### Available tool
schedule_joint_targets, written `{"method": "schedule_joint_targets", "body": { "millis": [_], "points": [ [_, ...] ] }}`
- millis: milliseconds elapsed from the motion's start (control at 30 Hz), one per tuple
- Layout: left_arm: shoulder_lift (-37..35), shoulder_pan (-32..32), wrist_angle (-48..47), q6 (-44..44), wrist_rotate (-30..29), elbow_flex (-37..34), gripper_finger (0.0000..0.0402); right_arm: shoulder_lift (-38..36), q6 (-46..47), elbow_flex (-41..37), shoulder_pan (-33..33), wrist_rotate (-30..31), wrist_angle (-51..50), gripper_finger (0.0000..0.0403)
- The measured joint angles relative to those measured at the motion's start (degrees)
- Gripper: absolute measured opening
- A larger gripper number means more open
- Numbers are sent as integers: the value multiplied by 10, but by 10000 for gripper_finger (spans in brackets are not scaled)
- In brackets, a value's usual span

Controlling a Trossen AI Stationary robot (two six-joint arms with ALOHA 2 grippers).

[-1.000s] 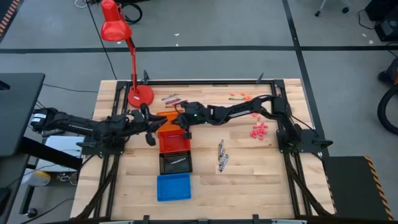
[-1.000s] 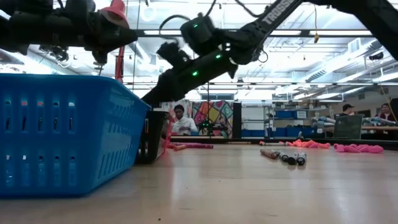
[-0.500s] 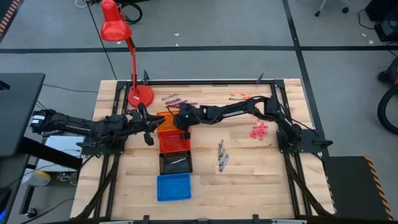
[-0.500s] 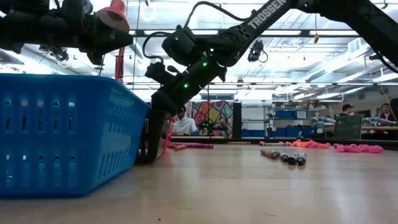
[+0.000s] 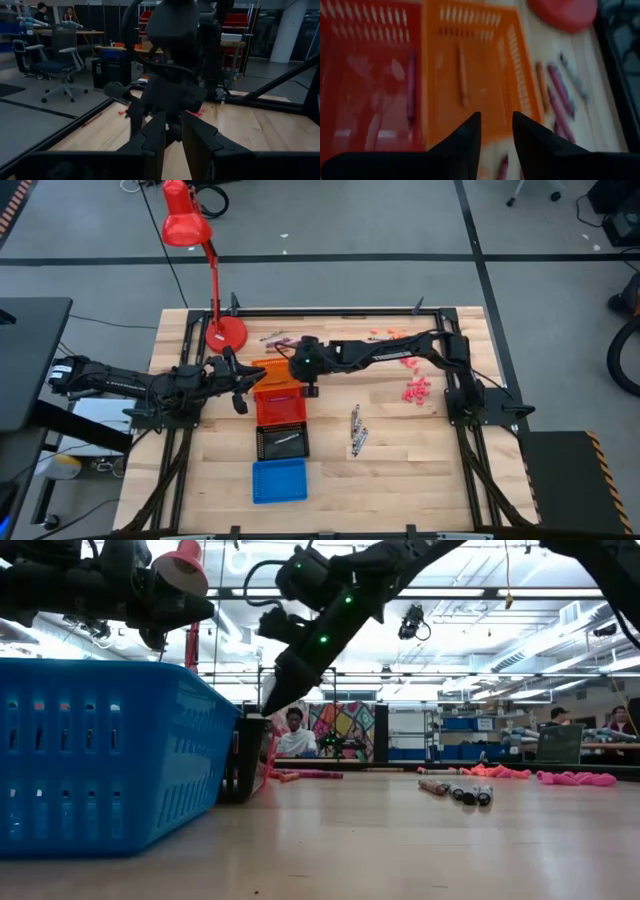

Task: Sort crayons
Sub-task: Put the orange crayon into the orange basket

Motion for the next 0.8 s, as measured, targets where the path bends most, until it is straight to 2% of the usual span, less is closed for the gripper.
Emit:
{"method": "schedule_joint_targets", "body": {
  "millis": [133, 267, 467, 800],
  "points": [
    [0, 0, -4, -11, 0, 0, 71, -23, 15, -43, 0, 18, -11, 115],
    [0, 0, -11, -19, 0, 0, 71, -48, 22, -105, 0, 24, 18, 114],
    [0, 1, -9, -19, 0, 0, 71, -57, -13, -181, -16, -79, 88, 114],
    [4, 5, -11, -24, 0, -1, 71, -25, -6, -199, -35, -99, 201, 114]
  ]
}}
